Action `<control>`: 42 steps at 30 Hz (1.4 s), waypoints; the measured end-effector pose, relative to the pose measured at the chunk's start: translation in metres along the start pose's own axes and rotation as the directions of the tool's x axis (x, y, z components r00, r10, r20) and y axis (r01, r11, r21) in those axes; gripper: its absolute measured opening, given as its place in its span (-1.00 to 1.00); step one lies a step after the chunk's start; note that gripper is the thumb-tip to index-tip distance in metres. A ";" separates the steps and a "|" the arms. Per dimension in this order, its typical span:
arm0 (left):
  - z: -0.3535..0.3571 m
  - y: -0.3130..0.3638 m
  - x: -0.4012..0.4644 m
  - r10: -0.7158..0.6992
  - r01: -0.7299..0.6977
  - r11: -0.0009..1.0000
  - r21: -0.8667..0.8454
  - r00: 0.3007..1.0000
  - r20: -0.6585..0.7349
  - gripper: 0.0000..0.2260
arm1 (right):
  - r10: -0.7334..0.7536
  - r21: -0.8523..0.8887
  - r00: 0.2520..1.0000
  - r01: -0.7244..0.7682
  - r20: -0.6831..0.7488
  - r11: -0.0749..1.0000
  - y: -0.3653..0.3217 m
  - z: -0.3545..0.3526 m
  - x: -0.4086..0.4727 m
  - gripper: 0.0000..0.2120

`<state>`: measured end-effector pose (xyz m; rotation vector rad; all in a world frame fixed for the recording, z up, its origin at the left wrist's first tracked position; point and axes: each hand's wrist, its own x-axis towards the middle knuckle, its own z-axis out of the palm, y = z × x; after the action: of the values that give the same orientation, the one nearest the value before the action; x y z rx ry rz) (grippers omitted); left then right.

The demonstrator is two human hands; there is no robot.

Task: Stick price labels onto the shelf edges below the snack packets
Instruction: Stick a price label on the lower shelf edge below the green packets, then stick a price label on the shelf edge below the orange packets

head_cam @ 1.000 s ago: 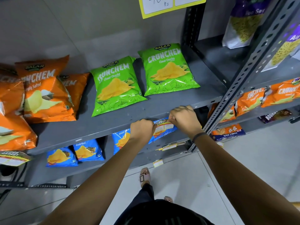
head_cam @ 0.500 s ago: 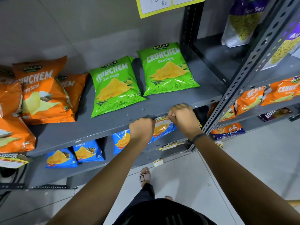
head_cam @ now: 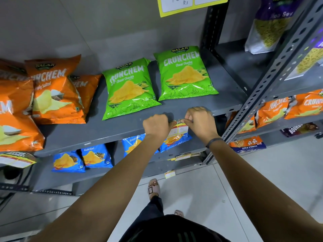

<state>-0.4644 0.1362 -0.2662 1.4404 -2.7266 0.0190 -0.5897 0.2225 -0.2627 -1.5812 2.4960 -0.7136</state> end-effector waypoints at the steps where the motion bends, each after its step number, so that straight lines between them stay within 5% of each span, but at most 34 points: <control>1: 0.000 0.000 -0.002 0.002 -0.002 1.000 -0.002 1.000 -0.001 -0.59 | 0.001 -0.012 1.000 -0.001 -0.018 1.000 -0.001 0.000 -0.002 -0.84; 11: -0.009 -0.071 -0.046 -0.068 0.057 0.984 -0.168 0.996 -0.064 -0.62 | -0.024 0.117 0.993 0.037 -0.113 0.992 -0.065 0.023 -0.015 -0.91; 19: -0.029 -0.249 -0.111 -0.333 0.238 0.927 -0.290 0.877 -0.347 -0.80 | -0.190 0.269 0.980 0.200 -0.061 0.942 -0.214 0.095 -0.016 -0.93; 25: -0.037 -0.385 -0.151 -0.311 0.270 0.950 -0.156 0.788 -0.532 -0.86 | -0.287 0.279 0.956 0.261 0.055 0.924 -0.343 0.164 -0.038 -0.92; 28: -0.040 -0.431 -0.155 -0.233 0.228 0.971 -0.069 0.851 -0.470 -0.78 | -0.138 0.190 0.975 0.104 0.176 0.976 -0.385 0.198 -0.053 -0.75; 30: -0.041 -0.445 -0.151 -0.180 0.184 0.983 -0.022 0.920 -0.348 -0.72 | -0.038 0.304 0.945 -0.067 0.326 0.950 -0.401 0.217 -0.058 -0.70; 33: -0.040 -0.451 -0.139 -0.100 0.096 0.995 -0.034 0.978 -0.183 -0.68 | -0.032 0.536 0.879 -0.262 0.477 0.803 -0.417 0.235 -0.059 -0.72; 36: -0.041 -0.445 -0.127 -0.066 0.056 0.996 -0.069 0.984 -0.163 -0.75 | 0.062 0.632 0.811 -0.498 0.581 0.593 -0.427 0.237 -0.059 -0.74; 39: -0.043 -0.439 -0.115 -0.157 0.154 0.987 -0.036 0.983 -0.100 -0.76 | 0.075 0.669 0.748 -0.630 0.660 0.395 -0.428 0.238 -0.059 -0.78; 42: -0.045 -0.438 -0.108 -0.267 0.265 0.958 -0.106 0.964 0.001 -0.77 | 0.065 0.669 0.728 -0.658 0.682 0.345 -0.424 0.235 -0.058 -0.75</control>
<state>-0.0405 -0.0201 -0.2350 1.7536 -2.4576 -0.1247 -0.1348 0.0467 -0.2946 -0.5728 1.4297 -1.0408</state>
